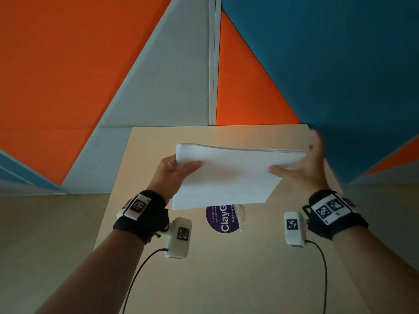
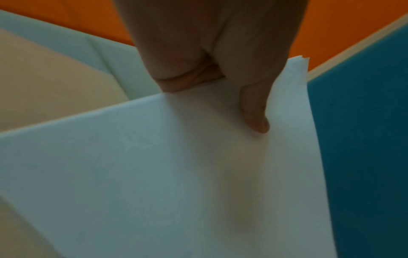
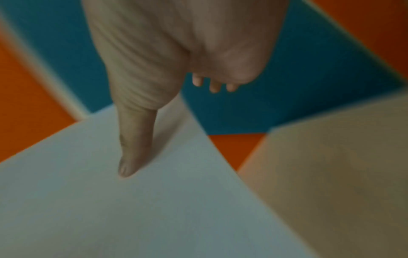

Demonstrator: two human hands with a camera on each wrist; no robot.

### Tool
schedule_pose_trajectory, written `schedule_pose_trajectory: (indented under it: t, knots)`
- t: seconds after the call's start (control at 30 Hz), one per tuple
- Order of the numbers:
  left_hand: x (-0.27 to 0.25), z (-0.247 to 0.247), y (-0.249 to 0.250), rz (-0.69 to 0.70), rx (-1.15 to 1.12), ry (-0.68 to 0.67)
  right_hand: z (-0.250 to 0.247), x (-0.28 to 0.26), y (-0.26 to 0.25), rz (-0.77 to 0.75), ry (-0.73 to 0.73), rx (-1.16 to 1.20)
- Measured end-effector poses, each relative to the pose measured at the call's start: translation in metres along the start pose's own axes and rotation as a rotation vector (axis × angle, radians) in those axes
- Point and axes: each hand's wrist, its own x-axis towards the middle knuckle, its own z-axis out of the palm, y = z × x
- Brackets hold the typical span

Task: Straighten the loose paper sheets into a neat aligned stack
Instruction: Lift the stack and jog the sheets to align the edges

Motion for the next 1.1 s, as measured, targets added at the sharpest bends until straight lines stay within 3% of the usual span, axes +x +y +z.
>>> schedule_pose_trajectory:
  t: [0.07,0.17,0.33,0.6,0.77,0.87,1.1]
  knots:
    - [0.001,-0.003,-0.014,-0.040,-0.065,0.022,0.006,-0.006,0.020,0.172,-0.161,0.278]
    - [0.002,0.000,-0.033,-0.096,-0.103,0.057,0.017,-0.017,0.024,0.205,-0.346,0.251]
    - [0.002,0.001,-0.059,-0.122,-0.122,0.119,0.028,-0.018,0.031,0.181,-0.309,0.232]
    - [-0.002,0.005,-0.077,-0.193,-0.064,0.165,0.041,-0.020,0.048,0.280,-0.264,0.158]
    - [0.003,0.005,-0.061,-0.078,-0.085,0.151,0.031,-0.020,0.037,0.209,-0.264,0.231]
    - [0.005,0.008,-0.051,0.011,-0.139,0.231,0.031,-0.020,0.036,0.181,-0.281,0.258]
    - [0.019,0.017,-0.043,-0.001,-0.092,0.336,0.038,-0.020,0.031,0.173,-0.238,0.292]
